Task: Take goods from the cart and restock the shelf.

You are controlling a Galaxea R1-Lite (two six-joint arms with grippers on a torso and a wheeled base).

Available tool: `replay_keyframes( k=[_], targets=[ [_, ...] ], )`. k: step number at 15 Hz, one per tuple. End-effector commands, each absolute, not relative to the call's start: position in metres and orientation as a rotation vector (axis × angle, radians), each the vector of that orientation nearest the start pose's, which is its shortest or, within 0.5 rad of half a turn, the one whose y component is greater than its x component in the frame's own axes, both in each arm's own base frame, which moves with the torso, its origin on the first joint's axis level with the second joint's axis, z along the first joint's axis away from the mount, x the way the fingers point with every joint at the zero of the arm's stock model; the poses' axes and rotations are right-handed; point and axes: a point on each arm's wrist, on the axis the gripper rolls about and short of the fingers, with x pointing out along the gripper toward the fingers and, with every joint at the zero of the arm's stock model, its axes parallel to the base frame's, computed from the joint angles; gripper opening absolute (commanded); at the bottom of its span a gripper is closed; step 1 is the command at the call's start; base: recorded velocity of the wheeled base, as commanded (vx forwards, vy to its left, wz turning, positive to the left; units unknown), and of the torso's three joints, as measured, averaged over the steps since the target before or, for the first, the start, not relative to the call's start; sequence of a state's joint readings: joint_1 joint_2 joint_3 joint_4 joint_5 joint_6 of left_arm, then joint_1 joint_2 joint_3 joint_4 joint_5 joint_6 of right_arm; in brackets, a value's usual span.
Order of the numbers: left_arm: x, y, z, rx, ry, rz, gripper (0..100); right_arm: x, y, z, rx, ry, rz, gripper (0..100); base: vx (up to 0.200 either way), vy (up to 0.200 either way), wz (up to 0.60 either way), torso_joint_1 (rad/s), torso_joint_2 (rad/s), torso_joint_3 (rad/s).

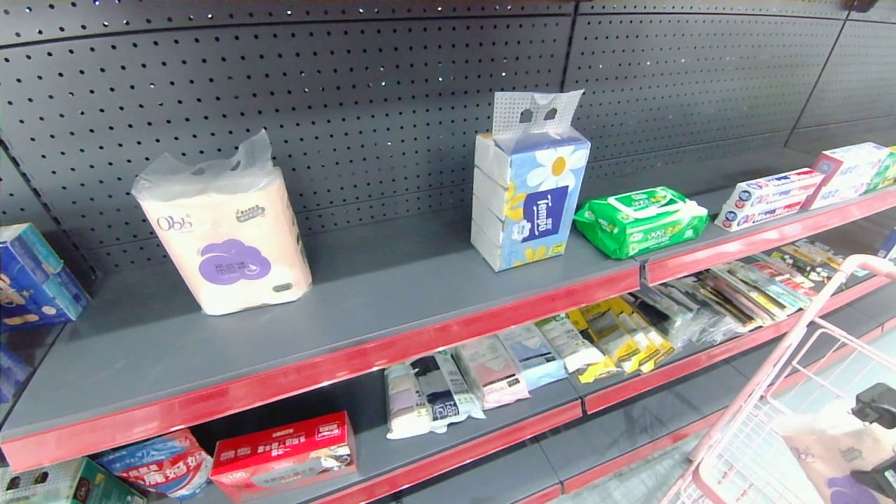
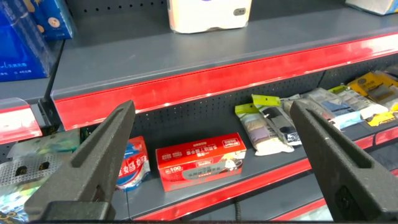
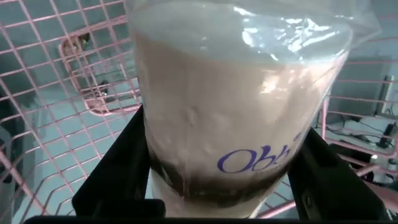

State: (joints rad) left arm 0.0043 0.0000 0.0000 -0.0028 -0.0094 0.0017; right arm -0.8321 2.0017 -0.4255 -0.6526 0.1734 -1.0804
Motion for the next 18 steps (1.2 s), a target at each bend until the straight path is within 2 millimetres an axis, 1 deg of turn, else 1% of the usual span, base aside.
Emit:
replay_keyframes(
  k=[1, 3, 5, 8, 9, 11, 12, 13, 15, 16, 17, 18],
  targets=[
    [-0.023, 0.0, 0.076, 0.002, -0.002, -0.005, 100, 0.169, -0.197, 0.043, -0.555, 0.959, -0.208, 0, 0.0, 0.0, 0.0, 0.0, 0.0, 0.0],
    [-0.023, 0.0, 0.076, 0.002, -0.002, -0.005, 100, 0.168, -0.195, 0.061, -0.544, 0.9, -0.27, 0, 0.0, 0.0, 0.0, 0.0, 0.0, 0.0],
    [-0.023, 0.0, 0.076, 0.002, -0.002, -0.005, 100, 0.174, -0.185, 0.087, -0.537, 0.797, -0.319, 0, 0.0, 0.0, 0.0, 0.0, 0.0, 0.0],
    [-0.023, 0.0, 0.076, 0.002, -0.002, -0.005, 100, 0.187, -0.16, 0.117, -0.511, 0.653, -0.327, 0, 0.0, 0.0, 0.0, 0.0, 0.0, 0.0],
    [-0.023, 0.0, 0.076, 0.002, -0.002, -0.005, 100, 0.193, -0.144, 0.131, -0.518, 0.587, -0.325, 0, 0.0, 0.0, 0.0, 0.0, 0.0, 0.0],
    [-0.023, 0.0, 0.076, 0.002, -0.003, -0.005, 100, 0.197, -0.122, 0.145, -0.512, 0.518, -0.313, 0, 0.0, 0.0, 0.0, 0.0, 0.0, 0.0],
    [-0.023, 0.0, 0.076, 0.002, -0.002, -0.005, 100, 0.196, -0.103, 0.155, -0.51, 0.469, -0.308, 0, 0.0, 0.0, 0.0, 0.0, 0.0, 0.0],
    [-0.023, 0.0, 0.076, 0.002, -0.002, -0.005, 100, 0.193, -0.092, 0.16, -0.511, 0.456, -0.301, 0, 0.0, 0.0, 0.0, 0.0, 0.0, 0.0],
    [-0.023, 0.0, 0.076, 0.002, -0.002, -0.005, 100, 0.178, -0.065, 0.171, -0.477, 0.429, -0.262, 0, 0.0, 0.0, 0.0, 0.0, 0.0, 0.0],
    [-0.023, 0.0, 0.076, 0.002, -0.003, -0.005, 100, 0.174, -0.06, 0.173, -0.469, 0.429, -0.252, 0, 0.0, 0.0, 0.0, 0.0, 0.0, 0.0],
    [-0.023, 0.0, 0.076, 0.002, -0.002, -0.005, 100, 0.157, -0.045, 0.177, -0.43, 0.433, -0.205, 0, 0.0, 0.0, 0.0, 0.0, 0.0, 0.0],
    [-0.023, 0.0, 0.076, 0.002, -0.002, -0.005, 100, 0.144, -0.036, 0.177, -0.393, 0.439, -0.175, 0, 0.0, 0.0, 0.0, 0.0, 0.0, 0.0]
  ],
)
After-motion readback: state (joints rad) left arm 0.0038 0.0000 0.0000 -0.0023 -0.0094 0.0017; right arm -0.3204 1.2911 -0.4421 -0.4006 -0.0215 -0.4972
